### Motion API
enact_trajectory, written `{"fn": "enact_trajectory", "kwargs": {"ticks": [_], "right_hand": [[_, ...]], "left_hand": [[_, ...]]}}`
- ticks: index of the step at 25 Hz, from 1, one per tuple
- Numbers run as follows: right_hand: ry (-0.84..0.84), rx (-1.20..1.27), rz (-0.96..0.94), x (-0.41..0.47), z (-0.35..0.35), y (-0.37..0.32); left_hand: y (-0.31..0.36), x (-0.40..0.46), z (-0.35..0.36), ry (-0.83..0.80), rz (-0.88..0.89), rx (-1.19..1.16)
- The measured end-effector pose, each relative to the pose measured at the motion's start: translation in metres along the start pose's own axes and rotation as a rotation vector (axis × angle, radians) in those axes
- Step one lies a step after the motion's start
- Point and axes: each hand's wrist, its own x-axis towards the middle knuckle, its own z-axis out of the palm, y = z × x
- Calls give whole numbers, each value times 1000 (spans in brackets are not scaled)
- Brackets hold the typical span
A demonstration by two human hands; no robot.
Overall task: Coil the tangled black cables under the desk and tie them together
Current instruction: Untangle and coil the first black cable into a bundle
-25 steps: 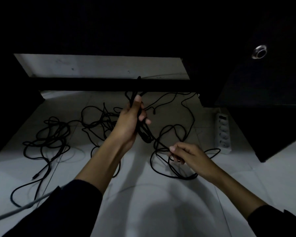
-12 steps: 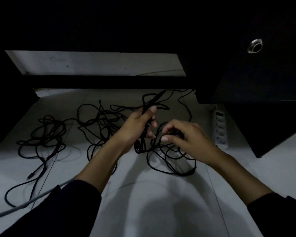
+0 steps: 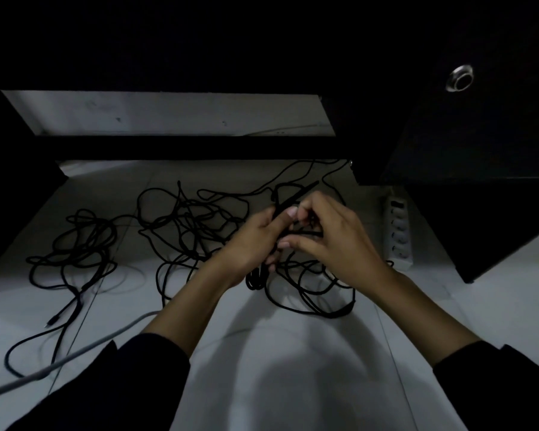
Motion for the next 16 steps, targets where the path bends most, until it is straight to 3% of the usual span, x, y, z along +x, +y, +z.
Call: {"fn": "enact_trajectory", "kwargs": {"ticks": [5, 11, 14, 16], "right_hand": [[1, 10, 117, -6, -9, 15], [64, -118, 17, -3, -18, 25], [119, -114, 45, -2, -17, 24], [148, -70, 121, -2, -17, 23]], "left_hand": [[-2, 1, -7, 27, -84, -7], [0, -4, -11, -96, -123, 105], [1, -6, -13, -149, -125, 33], [-2, -5, -14, -98, -111, -82]]}}
